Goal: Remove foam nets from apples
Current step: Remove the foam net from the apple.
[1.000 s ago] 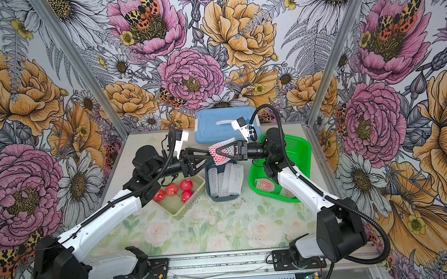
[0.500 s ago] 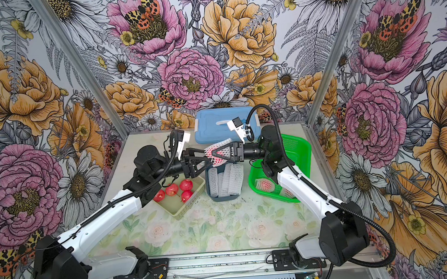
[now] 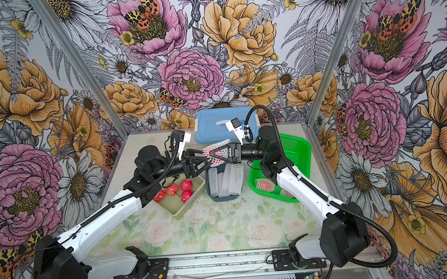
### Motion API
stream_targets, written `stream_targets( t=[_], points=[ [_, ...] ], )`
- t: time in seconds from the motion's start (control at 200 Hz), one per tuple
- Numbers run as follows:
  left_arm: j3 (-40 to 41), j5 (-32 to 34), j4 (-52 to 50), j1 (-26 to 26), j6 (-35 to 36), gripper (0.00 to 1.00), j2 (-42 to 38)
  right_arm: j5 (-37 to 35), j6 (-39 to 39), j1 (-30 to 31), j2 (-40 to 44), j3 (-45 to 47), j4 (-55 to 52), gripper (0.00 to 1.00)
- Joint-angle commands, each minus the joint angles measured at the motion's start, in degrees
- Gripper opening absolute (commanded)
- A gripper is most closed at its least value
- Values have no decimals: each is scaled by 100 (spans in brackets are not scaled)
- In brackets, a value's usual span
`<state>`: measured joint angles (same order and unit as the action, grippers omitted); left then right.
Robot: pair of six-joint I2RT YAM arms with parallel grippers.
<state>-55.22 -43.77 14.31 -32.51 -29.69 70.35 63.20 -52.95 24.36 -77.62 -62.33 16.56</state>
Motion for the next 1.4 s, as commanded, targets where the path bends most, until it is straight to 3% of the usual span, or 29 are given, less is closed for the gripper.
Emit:
stream_targets(
  t=[0.0, 0.245, 0.535, 0.616, 0.681, 0.921, 1.016, 1.131, 1.396],
  points=[
    [-36, 27, 115, 6, 65, 51, -86, 87, 68, 52, 190, -163, -22, 67],
    [107, -57, 116, 221, 43, 51, -236, 127, -10, -232, 349, -159, -12, 82],
    [157, -150, 73, 362, 51, 51, -300, 221, -102, -681, 568, -28, -29, 83],
    [168, -175, 37, 384, 60, 51, -293, 223, -61, -713, 567, -41, -48, 76],
    [178, -179, 26, 392, 60, 51, -302, 222, -55, -713, 541, -60, -68, 63],
    [170, -141, -69, 405, 112, 51, -323, 249, 74, -690, 535, -53, -203, 32],
    [194, -141, -179, 425, 163, 51, -342, 59, 79, -882, 615, -8, -277, 15],
    [332, -69, -226, 460, 148, 51, -458, -140, 63, -1225, 704, 56, -337, 10],
    [527, 229, -717, 632, 227, 51, -720, -181, 83, -1575, 772, -5, -345, 11]
  ],
)
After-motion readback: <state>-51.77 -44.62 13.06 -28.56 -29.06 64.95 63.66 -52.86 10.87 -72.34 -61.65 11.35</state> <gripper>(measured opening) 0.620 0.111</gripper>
